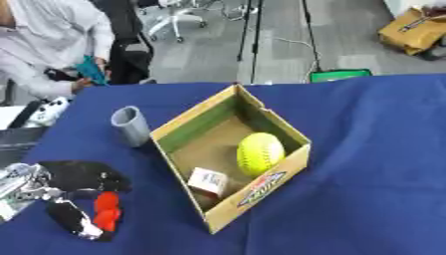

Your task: Pick up objects on the table and place them in the box.

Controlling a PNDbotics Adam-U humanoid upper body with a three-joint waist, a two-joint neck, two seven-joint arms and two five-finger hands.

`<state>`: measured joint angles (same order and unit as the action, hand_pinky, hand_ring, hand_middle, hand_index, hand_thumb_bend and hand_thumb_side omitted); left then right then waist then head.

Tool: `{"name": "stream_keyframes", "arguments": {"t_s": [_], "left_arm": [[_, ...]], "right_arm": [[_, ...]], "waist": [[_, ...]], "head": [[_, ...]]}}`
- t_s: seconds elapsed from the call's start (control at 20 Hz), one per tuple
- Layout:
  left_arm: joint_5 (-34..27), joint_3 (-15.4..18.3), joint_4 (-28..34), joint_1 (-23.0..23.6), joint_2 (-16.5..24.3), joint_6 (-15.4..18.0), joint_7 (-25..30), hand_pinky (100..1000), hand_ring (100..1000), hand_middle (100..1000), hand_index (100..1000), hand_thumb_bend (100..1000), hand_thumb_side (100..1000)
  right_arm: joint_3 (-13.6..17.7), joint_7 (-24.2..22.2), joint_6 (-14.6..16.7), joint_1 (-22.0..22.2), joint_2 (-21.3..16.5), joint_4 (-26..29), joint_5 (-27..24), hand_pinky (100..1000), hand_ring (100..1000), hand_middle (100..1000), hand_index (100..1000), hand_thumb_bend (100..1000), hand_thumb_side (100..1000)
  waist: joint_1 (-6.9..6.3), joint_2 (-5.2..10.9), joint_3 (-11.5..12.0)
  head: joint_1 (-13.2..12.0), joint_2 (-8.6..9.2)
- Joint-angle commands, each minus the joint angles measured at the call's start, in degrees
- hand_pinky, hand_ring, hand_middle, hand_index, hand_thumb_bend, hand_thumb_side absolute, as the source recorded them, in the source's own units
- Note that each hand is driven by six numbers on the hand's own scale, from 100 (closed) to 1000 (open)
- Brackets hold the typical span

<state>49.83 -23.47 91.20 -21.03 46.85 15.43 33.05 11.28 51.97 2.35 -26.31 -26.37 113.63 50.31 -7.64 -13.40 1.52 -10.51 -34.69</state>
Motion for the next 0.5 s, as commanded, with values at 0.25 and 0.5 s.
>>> {"name": "stream_keyframes", "arguments": {"t_s": [0.25,0.5], "left_arm": [[1.66,0.58,-1.93,-1.64,0.72,0.06,-0.11,1000,1000,968,1000,690,878],[1.63,0.44,-2.91,-2.24,0.39,0.65,0.63,1000,1000,974,1000,685,875]], "right_arm": [[0.45,-0.01,0.2,-0.97,-0.46,0.96,-0.64,625,472,354,470,100,585],[0.49,-0.01,0.21,-1.01,-0.46,0.96,-0.7,625,472,354,470,100,585]], "waist": [[0.25,0.79,-0.52],[0.33,0.71,-0.46]], "head": [[-0.1,0.6],[-0.21,0.62]]}}
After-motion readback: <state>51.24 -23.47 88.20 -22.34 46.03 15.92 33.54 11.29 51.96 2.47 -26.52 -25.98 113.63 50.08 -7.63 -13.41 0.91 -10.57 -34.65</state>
